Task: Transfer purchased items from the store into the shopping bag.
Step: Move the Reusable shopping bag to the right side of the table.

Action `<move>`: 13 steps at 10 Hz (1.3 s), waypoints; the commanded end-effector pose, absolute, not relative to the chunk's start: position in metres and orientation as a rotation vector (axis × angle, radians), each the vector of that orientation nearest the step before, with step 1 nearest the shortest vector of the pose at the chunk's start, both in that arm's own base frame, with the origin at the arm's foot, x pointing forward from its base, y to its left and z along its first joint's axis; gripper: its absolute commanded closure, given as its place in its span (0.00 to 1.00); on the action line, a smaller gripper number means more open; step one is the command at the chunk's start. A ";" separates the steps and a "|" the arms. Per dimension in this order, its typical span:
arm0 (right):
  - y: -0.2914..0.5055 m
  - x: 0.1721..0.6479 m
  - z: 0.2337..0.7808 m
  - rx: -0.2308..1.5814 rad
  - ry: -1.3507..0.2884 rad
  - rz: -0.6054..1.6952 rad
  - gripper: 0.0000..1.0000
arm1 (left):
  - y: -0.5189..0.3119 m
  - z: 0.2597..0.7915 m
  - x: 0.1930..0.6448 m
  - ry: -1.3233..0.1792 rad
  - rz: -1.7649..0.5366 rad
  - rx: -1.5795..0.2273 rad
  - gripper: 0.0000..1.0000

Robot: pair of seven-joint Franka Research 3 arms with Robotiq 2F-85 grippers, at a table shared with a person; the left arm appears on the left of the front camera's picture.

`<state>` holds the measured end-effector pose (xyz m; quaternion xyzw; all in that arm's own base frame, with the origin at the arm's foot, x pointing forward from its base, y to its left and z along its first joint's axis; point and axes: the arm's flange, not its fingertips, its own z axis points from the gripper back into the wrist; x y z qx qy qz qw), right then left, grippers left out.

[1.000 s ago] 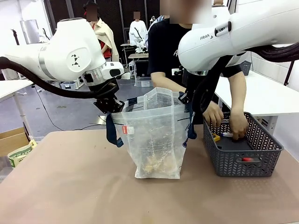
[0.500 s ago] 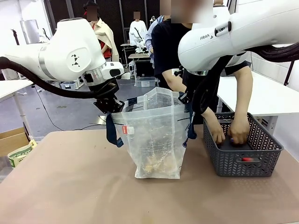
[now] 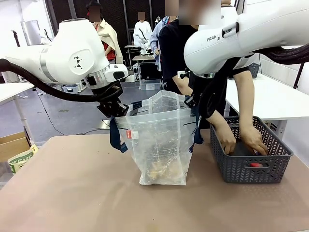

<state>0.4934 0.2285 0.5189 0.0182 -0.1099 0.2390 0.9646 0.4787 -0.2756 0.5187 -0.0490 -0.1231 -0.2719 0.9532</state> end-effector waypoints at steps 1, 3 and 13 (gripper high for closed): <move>0.228 0.494 0.519 0.037 -0.222 0.482 1.00 | -0.275 0.519 0.479 -0.255 -0.538 -0.098 1.00; 0.228 0.494 0.519 0.037 -0.222 0.482 1.00 | -0.275 0.519 0.479 -0.255 -0.538 -0.098 1.00; 0.228 0.494 0.519 0.037 -0.222 0.482 1.00 | -0.275 0.519 0.479 -0.255 -0.538 -0.098 1.00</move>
